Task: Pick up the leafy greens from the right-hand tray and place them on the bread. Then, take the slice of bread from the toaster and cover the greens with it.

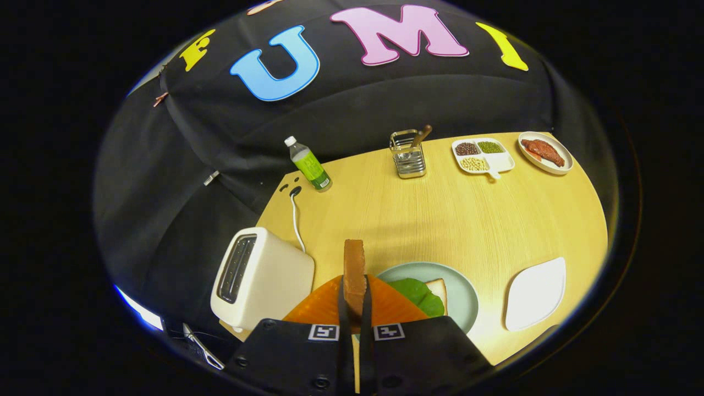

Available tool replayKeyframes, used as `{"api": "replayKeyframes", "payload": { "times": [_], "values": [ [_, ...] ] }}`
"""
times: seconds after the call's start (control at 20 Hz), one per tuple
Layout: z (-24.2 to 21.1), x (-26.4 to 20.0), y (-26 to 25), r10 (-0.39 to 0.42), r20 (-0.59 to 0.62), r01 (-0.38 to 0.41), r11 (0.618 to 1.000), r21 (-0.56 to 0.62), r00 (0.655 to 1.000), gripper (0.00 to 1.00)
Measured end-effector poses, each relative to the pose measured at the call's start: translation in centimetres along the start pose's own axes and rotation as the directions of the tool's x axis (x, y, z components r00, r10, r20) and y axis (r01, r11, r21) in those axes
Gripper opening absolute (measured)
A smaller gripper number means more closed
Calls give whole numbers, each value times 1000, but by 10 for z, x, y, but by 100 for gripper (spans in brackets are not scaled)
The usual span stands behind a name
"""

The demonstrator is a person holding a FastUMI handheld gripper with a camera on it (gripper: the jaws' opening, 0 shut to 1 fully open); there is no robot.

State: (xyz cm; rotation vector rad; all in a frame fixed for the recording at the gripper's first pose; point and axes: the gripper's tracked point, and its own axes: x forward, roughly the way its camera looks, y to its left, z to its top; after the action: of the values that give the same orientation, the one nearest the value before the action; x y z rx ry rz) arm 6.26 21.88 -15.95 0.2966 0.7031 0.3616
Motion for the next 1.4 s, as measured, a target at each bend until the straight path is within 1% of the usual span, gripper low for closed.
{"api": "replayKeyframes", "payload": {
  "times": [0.1,0.35,0.4,0.45,0.55,0.65,0.7,0.75,0.8,0.95,1.0,1.05,1.1,1.15,1.3,1.4],
  "values": [
    [-9,5,-8,9,-22,-8,1000,20,1000,8],
    [-30,17,-37,-21,-78,22,1000,6,997,9],
    [-32,18,-43,-30,-82,32,999,13,996,11],
    [-36,19,-49,-45,-97,48,999,26,994,11],
    [-43,19,-62,-66,-133,75,995,59,989,16],
    [-44,20,-78,-99,-142,103,994,21,985,22],
    [-47,20,-86,-121,-142,120,993,-13,982,31],
    [-50,19,-93,-136,-146,131,990,-44,980,37],
    [-53,18,-98,-148,-151,138,988,-69,978,47],
    [-60,18,-110,-165,-156,142,979,-145,974,67],
    [-60,16,-113,-164,-150,138,976,-167,975,82],
    [-58,14,-115,-164,-140,137,973,-187,976,88],
    [-55,11,-115,-159,-126,131,970,-206,979,98],
    [-50,6,-116,-153,-108,126,966,-225,982,99],
    [-32,-16,-113,-128,-32,114,952,-285,991,99],
    [-17,-35,-104,-90,30,95,942,-321,995,99]
  ]
}}
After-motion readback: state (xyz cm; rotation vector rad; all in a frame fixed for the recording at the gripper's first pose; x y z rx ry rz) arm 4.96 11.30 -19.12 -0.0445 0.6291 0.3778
